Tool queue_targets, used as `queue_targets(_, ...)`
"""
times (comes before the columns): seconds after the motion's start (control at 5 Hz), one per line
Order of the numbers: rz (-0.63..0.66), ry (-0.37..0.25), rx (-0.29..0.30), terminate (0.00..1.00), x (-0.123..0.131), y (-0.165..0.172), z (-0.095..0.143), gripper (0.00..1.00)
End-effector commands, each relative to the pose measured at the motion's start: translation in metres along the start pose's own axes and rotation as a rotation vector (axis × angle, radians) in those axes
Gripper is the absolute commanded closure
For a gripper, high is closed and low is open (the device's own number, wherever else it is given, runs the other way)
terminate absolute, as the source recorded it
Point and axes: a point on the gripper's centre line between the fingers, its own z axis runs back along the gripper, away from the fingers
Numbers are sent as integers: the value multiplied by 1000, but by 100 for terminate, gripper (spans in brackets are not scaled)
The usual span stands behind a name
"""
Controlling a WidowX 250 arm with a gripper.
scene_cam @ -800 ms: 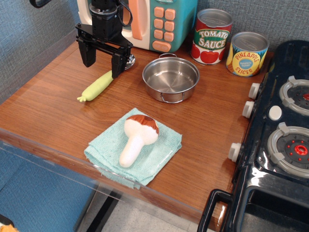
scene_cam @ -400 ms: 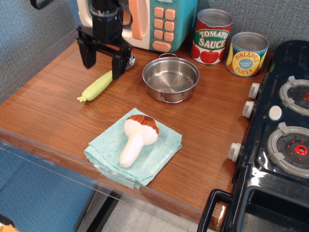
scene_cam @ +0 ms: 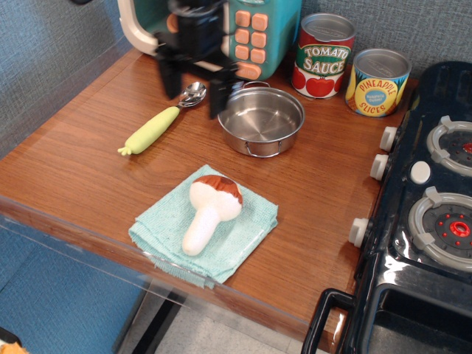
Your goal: Move the pot to the left of the spoon
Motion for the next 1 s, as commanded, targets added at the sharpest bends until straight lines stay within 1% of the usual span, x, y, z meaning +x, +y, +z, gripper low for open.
queue_targets(0.0, -116, -103, -25, 0, 39, -81, 47, 0)
queue_targets(0.2, -113, -89, -20, 0, 54, -107, 32, 0)
queue_targets(0.4, -106, -37, 31, 0, 67, -114, 5, 0)
queue_targets(0.6, -99, -9, 64, 0, 72, -107, -9, 0)
queue_targets(0.8, -102, -18, 69, 0, 71, -103, -4, 0)
